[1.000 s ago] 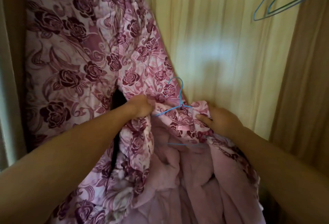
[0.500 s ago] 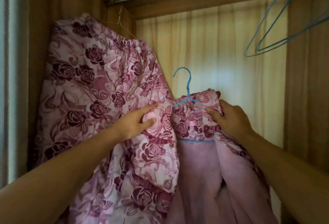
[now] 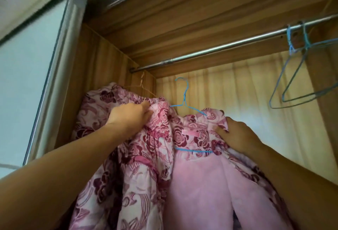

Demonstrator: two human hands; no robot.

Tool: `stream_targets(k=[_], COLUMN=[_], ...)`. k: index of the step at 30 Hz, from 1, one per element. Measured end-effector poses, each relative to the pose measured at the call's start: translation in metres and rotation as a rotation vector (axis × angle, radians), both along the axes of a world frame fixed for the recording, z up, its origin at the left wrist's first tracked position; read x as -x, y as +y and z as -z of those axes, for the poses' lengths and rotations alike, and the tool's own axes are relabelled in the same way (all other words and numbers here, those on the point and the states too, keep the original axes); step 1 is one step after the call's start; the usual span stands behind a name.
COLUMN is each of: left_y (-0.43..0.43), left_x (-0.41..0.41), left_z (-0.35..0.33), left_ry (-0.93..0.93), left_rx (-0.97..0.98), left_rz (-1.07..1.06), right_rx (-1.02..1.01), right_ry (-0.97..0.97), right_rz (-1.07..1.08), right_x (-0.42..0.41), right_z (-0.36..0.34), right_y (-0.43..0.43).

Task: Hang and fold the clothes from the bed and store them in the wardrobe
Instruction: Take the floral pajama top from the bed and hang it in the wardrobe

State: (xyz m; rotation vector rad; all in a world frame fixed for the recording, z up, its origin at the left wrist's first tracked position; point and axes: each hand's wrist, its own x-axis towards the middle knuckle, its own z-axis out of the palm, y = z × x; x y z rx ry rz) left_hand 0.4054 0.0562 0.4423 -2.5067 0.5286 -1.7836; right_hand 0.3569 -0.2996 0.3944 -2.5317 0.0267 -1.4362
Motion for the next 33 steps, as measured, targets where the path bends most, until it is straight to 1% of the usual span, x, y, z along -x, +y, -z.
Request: stream_targets(k=[4, 7, 11, 18, 24, 29, 33], left_y=[0.0, 0.0, -0.01, -0.027, -0.018, -0.006, -0.002], left_x=[-0.006, -0.01, -0.013, -0.023, -0.031, -0.035, -0.036], left_z=[-0.011, -0.029, -0.056, -0.098, -0.12, -0.138, -0.15], left_ry=[0.011, 0.019, 0.024, 0.091, 0.037, 0.001, -0.078], left_rx=[-0.03, -0.038, -0.052, -0.041, -0.033, -0.022, -0.031], left_rz=[-0.037, -0.053, -0.066, -0.202, -0.334, -0.419, -0.479], right_rx=[0.034, 0.003, -0.071, -0.162, -0.15, -0.129, -0.125], right_ry=[-0.02, -0.025, -0.043, -0.048, -0.058, -0.089, -0.126], right_rz=[0.109, 0.151, 0.112, 0.092, 0.074, -0.003, -0.031], right_x=[-0.024, -0.043, -0.073, -0.127, -0.161, -0.178, -0.184], right_z=[-0.018, -0.038, -0.06, -0.091, -0.122, -0.149, -0.167], right_y=[0.012, 0.019, 0.022, 0.034, 0.058, 0.074, 0.085])
